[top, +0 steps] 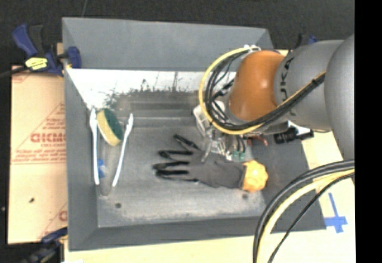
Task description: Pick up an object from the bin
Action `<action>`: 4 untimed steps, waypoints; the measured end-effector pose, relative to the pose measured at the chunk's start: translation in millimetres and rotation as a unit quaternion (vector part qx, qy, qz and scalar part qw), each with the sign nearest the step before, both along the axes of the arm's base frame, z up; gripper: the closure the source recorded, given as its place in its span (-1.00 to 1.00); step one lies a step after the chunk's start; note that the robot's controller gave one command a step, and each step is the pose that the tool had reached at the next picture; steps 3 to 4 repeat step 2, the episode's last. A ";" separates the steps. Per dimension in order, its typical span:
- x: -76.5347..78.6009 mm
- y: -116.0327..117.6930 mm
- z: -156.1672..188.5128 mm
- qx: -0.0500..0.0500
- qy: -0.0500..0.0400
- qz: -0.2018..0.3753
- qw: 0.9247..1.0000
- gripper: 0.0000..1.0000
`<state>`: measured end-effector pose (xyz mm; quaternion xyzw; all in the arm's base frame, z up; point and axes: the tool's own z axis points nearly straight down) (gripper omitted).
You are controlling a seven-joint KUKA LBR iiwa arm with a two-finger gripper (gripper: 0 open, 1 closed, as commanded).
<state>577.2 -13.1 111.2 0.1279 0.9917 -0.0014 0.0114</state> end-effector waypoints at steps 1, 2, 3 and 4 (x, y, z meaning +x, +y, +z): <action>0.1 -0.4 25.5 0.000 0.000 0.001 1.000 1.00; 0.4 -0.6 53.2 0.000 -0.001 0.001 1.000 1.00; 0.4 -0.6 53.2 0.000 -0.001 0.001 1.000 1.00; 0.4 -0.6 53.2 0.000 -0.001 0.001 1.000 1.00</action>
Offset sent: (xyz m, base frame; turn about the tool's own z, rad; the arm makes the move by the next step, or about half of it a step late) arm 0.0001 -0.0001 0.0219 -0.0010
